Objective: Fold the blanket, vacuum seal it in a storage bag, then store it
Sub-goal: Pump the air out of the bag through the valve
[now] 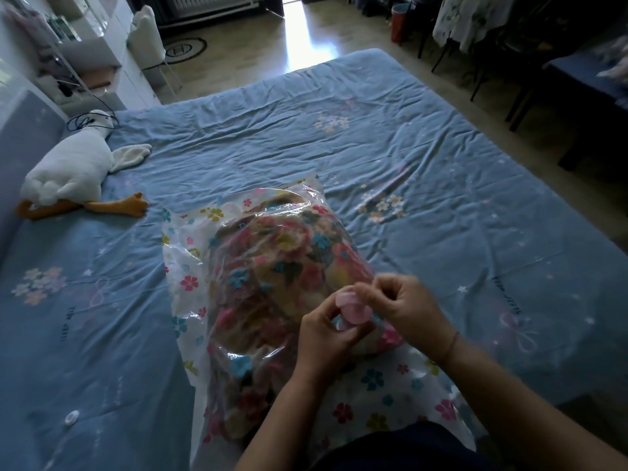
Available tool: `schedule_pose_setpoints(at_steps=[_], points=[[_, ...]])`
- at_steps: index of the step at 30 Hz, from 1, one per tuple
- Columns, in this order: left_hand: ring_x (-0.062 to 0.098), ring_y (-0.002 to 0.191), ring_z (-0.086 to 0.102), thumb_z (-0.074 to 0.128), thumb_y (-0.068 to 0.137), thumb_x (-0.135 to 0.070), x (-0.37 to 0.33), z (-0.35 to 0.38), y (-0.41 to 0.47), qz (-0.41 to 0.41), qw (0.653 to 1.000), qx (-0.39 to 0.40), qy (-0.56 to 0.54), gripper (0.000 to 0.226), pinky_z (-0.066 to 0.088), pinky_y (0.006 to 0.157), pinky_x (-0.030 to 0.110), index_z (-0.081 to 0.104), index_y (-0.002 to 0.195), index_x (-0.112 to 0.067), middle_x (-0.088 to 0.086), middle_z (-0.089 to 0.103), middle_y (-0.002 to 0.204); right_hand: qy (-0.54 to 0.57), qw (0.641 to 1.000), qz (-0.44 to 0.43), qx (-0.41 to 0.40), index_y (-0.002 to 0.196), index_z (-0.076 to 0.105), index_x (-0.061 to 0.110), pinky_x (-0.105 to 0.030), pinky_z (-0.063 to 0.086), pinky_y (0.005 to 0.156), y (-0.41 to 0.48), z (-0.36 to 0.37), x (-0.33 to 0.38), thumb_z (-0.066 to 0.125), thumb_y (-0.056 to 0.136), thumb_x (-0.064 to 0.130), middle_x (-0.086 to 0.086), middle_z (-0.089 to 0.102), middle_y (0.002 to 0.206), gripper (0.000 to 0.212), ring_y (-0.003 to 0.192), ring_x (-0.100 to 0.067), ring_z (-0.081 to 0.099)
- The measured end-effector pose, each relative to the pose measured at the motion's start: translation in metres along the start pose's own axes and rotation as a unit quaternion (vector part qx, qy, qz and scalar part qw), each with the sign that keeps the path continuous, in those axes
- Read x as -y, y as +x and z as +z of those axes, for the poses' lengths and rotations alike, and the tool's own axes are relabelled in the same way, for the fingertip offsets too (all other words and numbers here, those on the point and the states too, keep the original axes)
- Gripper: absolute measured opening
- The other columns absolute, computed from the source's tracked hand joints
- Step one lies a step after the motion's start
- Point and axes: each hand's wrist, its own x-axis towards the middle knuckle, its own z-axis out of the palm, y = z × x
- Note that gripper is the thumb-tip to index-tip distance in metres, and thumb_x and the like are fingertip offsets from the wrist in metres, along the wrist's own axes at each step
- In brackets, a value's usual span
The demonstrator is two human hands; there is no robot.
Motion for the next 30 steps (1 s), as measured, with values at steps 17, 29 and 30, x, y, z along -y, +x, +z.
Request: schedule_pose_setpoints(at_steps=[17, 29, 30], points=[[0.003, 0.098, 0.068, 0.086, 0.069, -0.008, 0.0, -0.002, -0.002, 0.002, 1.0, 0.008, -0.018, 0.04, 0.051, 0.083, 0.018, 0.072, 0.106, -0.019, -0.014, 0.074, 0.102, 0.001, 1.0, -0.001, 0.021, 0.06, 0.053, -0.006, -0.029, 0.036, 0.048, 0.0, -0.001, 0.005, 0.07, 0.078, 0.049, 0.0, 0.049, 0.048, 0.061, 0.045, -0.011, 0.042], [0.006, 0.1, 0.069, 0.085, 0.07, -0.005, 0.001, -0.001, -0.001, 0.012, 1.0, 0.007, -0.004, 0.047, 0.053, 0.086, 0.023, 0.071, 0.112, -0.018, -0.011, 0.074, 0.104, -0.053, 0.998, 0.018, 0.02, 0.053, 0.05, 0.013, -0.028, 0.034, 0.051, 0.004, 0.0, -0.016, 0.068, 0.08, 0.048, 0.008, 0.043, 0.047, 0.048, 0.045, -0.003, 0.039], [0.007, 0.101, 0.069, 0.085, 0.07, -0.005, 0.002, -0.002, -0.001, 0.013, 1.0, 0.005, -0.005, 0.047, 0.054, 0.087, 0.024, 0.071, 0.113, -0.017, -0.01, 0.074, 0.104, -0.055, 0.998, 0.015, 0.016, 0.053, 0.051, 0.01, -0.027, 0.034, 0.051, 0.003, 0.002, -0.017, 0.067, 0.079, 0.048, 0.009, 0.043, 0.047, 0.049, 0.046, -0.003, 0.039]])
